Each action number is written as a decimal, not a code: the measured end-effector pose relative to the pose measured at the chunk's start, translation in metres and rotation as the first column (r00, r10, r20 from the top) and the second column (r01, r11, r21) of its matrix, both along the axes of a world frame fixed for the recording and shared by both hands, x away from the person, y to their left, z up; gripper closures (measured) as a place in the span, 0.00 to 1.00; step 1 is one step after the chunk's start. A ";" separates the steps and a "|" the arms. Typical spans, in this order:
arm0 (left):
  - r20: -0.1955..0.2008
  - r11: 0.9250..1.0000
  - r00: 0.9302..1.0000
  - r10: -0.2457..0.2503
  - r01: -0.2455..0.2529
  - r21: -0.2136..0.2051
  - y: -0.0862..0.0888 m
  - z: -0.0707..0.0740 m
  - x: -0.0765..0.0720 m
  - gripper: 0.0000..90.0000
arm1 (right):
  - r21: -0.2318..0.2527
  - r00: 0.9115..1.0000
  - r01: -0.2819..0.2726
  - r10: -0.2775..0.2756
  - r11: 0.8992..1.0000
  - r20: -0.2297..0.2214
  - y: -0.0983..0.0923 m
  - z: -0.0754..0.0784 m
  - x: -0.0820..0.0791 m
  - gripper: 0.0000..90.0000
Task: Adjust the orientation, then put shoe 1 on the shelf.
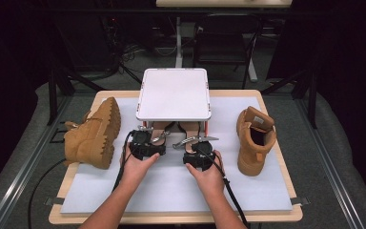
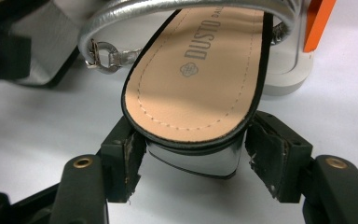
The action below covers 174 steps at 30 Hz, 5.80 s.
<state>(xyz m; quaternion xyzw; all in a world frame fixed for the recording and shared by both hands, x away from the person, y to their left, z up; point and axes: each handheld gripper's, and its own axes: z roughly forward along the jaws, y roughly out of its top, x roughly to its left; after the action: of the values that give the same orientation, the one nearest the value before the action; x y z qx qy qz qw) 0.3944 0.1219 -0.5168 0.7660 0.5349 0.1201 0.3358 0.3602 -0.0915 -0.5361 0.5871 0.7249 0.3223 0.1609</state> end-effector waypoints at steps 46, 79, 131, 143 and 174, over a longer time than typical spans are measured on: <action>-0.014 1.000 1.000 0.006 -0.006 0.018 -0.008 -0.008 0.011 0.42 | 0.028 0.999 0.042 -0.043 0.999 0.034 0.011 0.007 0.032 0.42; 0.054 0.999 0.998 0.039 -0.040 0.007 -0.002 -0.016 0.021 0.46 | 0.009 0.998 0.052 -0.052 0.999 0.036 0.015 0.001 0.041 0.42; 0.054 0.998 0.997 -0.057 0.058 -0.029 0.041 0.003 -0.023 0.55 | -0.052 0.993 -0.062 0.067 0.997 0.096 -0.013 0.034 -0.007 0.52; 0.056 0.994 0.994 -0.092 0.095 -0.050 0.070 0.002 -0.054 0.57 | -0.083 0.984 -0.138 0.146 0.987 0.102 -0.031 0.030 -0.046 0.54; 0.041 0.990 0.992 -0.123 0.126 -0.068 0.114 -0.008 -0.092 0.54 | -0.006 0.983 -0.092 0.092 0.996 0.162 -0.086 -0.001 -0.091 0.56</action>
<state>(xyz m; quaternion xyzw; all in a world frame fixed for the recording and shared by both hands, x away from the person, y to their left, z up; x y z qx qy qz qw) 0.3023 0.2354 -0.5248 0.7831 0.4837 0.0942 0.3794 0.2690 -0.1774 -0.5374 0.5250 0.7356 0.3765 0.2039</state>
